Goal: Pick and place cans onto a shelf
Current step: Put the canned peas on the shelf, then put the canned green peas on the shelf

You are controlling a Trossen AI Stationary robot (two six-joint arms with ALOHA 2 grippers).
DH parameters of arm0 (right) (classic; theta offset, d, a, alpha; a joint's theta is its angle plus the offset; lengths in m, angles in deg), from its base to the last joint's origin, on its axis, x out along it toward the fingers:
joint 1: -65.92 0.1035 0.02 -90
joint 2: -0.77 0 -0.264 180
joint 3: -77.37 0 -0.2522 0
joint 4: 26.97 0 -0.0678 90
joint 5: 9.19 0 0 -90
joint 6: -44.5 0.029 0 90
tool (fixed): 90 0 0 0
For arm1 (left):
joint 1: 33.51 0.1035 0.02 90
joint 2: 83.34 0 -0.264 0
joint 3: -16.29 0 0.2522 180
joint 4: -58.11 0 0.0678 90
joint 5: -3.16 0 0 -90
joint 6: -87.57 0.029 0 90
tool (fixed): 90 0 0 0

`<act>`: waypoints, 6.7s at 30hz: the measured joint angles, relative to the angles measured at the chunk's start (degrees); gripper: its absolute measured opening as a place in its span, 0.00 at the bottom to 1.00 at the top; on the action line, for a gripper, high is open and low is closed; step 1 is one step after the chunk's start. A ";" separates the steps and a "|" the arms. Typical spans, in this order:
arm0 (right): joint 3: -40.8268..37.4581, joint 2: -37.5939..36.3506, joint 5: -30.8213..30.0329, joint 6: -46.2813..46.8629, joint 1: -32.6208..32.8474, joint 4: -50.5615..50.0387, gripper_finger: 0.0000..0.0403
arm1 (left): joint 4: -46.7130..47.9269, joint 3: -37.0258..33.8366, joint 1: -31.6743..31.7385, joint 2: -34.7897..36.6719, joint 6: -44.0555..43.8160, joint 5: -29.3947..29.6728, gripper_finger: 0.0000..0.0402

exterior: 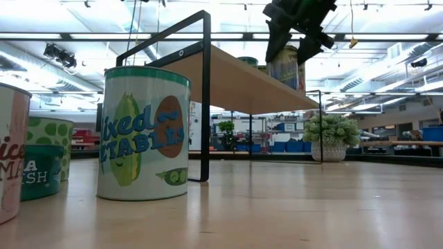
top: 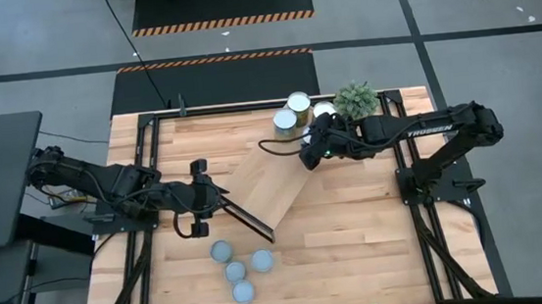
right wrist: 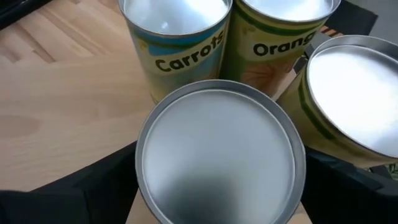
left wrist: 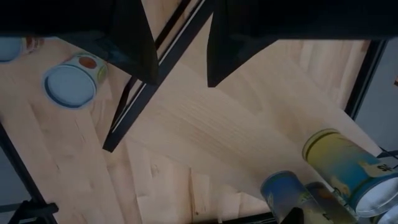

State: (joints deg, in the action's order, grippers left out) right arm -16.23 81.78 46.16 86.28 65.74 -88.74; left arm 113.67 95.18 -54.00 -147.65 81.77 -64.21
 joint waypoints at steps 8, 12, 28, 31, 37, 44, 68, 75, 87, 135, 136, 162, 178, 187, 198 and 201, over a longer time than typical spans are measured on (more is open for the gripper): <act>1.39 -0.41 -0.11 -1.02 1.98 -1.29 0.95 | -0.01 0.00 0.02 0.00 -0.04 -0.59 0.35; 3.51 -0.44 -1.40 -2.17 2.42 -3.42 0.95 | -0.02 0.00 0.00 -0.02 -0.04 -1.08 0.35; 5.03 -1.03 -0.22 -3.45 3.48 -4.90 0.95 | -0.12 0.02 0.02 0.00 -4.35 -4.36 0.35; 5.03 -2.00 -0.22 -3.44 3.99 -4.85 0.95 | 0.07 0.02 0.00 0.00 -4.88 -7.40 0.35; 5.03 -5.03 -0.33 -3.46 4.79 -4.78 0.95 | 2.14 0.07 0.00 1.14 -7.23 -11.06 0.35; 5.03 -7.19 -1.71 -5.32 5.89 -4.43 0.95 | 3.58 0.11 0.00 3.70 -9.50 -12.02 0.35; 0.61 -8.04 7.63 -3.66 14.83 1.88 0.95 | 17.98 0.09 -16.10 5.09 -24.14 -10.20 0.35; -0.66 -6.63 11.25 -6.19 19.22 14.89 0.93 | 16.64 -3.57 -22.28 5.17 -27.67 -8.39 0.35; -0.68 4.56 16.03 -5.99 23.97 32.24 0.88 | 1.35 -16.81 -29.43 5.11 -37.35 -8.34 0.35; 10.08 16.17 10.29 -5.79 30.11 29.57 0.81 | -23.89 -26.77 -26.16 -20.26 -41.10 5.86 0.89; 10.08 16.17 10.29 -5.79 30.09 29.55 0.81 | -24.14 -26.77 -26.16 -20.44 -40.24 5.86 0.89; 10.05 16.15 10.34 -5.40 30.18 28.42 0.81 | -17.80 -26.77 -25.00 -5.69 -42.84 -9.39 0.69; 15.92 13.31 8.10 -5.89 27.59 14.83 0.81 | -30.83 -26.75 -16.45 11.93 -46.66 -15.23 0.69; 17.00 7.10 4.71 -0.96 26.92 0.71 0.81 | -32.00 -20.75 -7.58 11.82 -38.54 -18.51 0.69; 17.00 4.10 3.17 4.17 26.68 -9.45 0.81 | -21.88 -9.11 6.72 5.17 -23.80 -18.53 0.69; 15.98 4.60 -0.04 3.70 26.45 -10.37 0.81 | -19.97 -7.47 10.89 2.49 -20.13 -18.37 0.69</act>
State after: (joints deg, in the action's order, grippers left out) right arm -0.25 86.38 46.11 89.99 92.20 -99.11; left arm 93.70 87.71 -43.11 -145.16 61.64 -82.58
